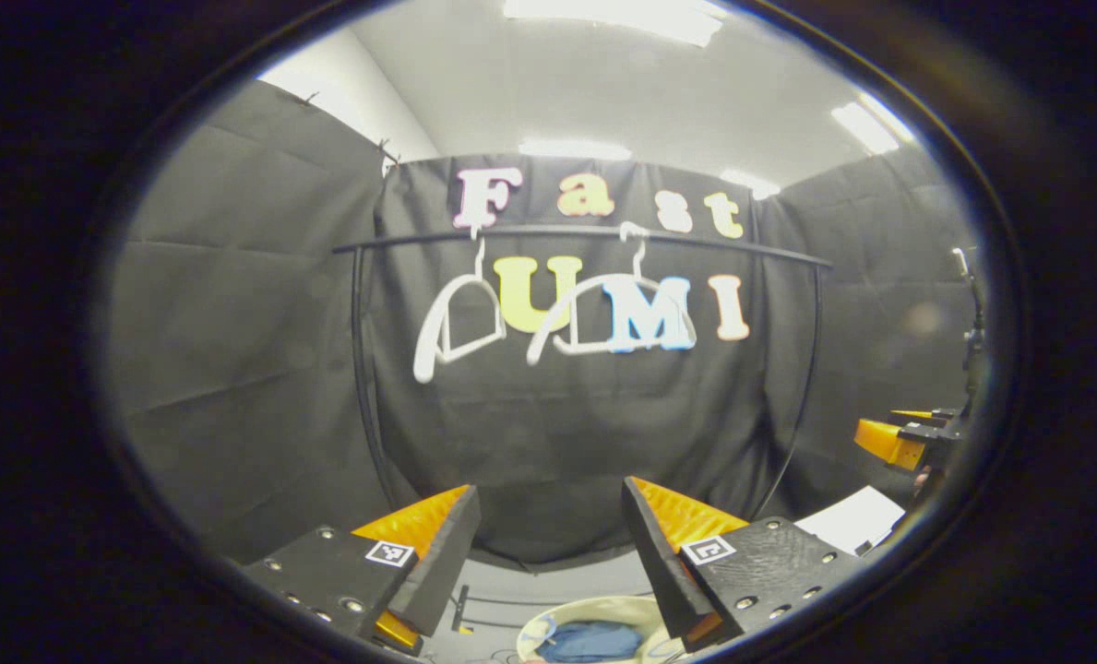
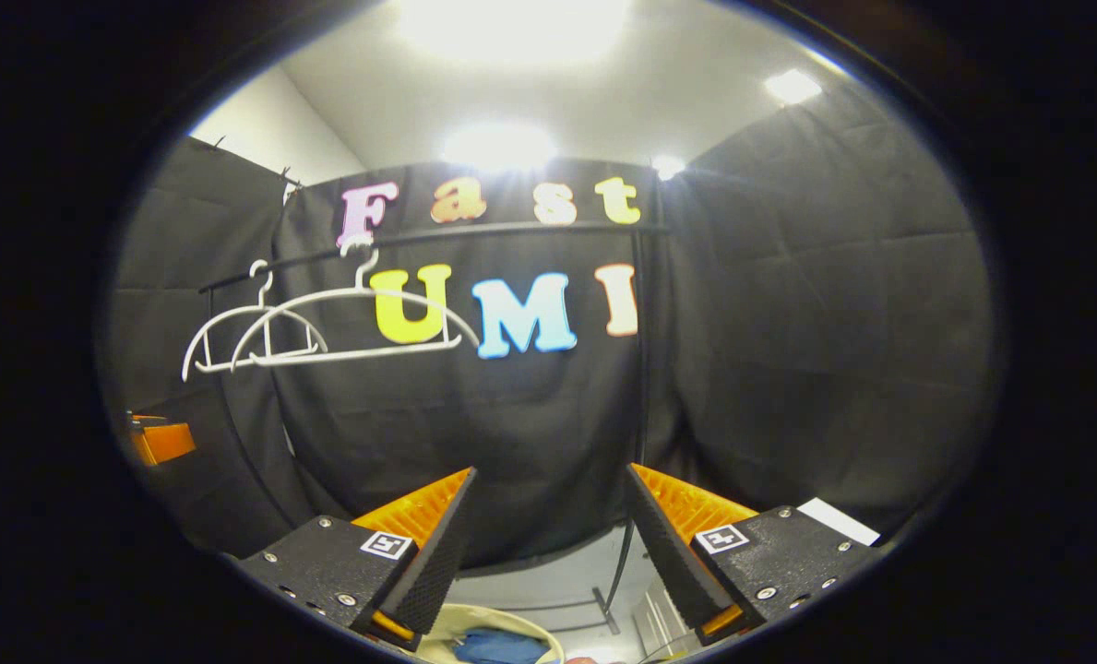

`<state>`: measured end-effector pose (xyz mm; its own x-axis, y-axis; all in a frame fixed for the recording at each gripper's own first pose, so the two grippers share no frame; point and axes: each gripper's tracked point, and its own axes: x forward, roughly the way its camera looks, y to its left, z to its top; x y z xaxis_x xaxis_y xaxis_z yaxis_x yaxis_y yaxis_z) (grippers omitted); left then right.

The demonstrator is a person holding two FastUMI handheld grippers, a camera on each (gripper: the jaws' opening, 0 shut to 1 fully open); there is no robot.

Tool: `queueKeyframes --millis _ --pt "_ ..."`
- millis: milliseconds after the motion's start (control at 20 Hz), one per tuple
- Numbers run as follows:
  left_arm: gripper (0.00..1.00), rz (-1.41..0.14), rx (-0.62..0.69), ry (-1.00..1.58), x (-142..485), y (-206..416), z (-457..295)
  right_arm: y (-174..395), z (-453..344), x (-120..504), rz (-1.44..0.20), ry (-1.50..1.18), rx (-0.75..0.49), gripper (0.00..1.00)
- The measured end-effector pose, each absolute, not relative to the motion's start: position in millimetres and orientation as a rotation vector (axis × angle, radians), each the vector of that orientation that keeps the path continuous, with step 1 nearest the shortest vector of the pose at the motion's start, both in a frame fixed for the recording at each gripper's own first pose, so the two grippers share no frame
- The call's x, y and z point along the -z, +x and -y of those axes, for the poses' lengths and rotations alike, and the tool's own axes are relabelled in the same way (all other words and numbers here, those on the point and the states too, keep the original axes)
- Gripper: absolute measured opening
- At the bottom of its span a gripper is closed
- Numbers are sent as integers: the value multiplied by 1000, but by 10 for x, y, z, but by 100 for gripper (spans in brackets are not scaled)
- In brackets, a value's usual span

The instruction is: Grasp the clothes on the hanger with both hands and then place them into the laundry hamper below.

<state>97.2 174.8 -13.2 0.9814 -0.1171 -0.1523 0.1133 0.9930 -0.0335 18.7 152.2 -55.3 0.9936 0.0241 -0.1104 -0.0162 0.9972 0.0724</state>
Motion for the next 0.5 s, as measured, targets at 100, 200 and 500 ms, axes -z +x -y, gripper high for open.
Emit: queueKeyframes --millis 100,200,500 --pt "89 -98 108 -60 -207 954 -1793 162 -1446 260 -44 55 -1 91" --pt "89 -43 98 -95 -523 900 -1836 131 -1391 79 -2 54 9 95" --pt "89 41 34 -130 -748 839 -2146 12 -1313 -10 20 38 38 91"
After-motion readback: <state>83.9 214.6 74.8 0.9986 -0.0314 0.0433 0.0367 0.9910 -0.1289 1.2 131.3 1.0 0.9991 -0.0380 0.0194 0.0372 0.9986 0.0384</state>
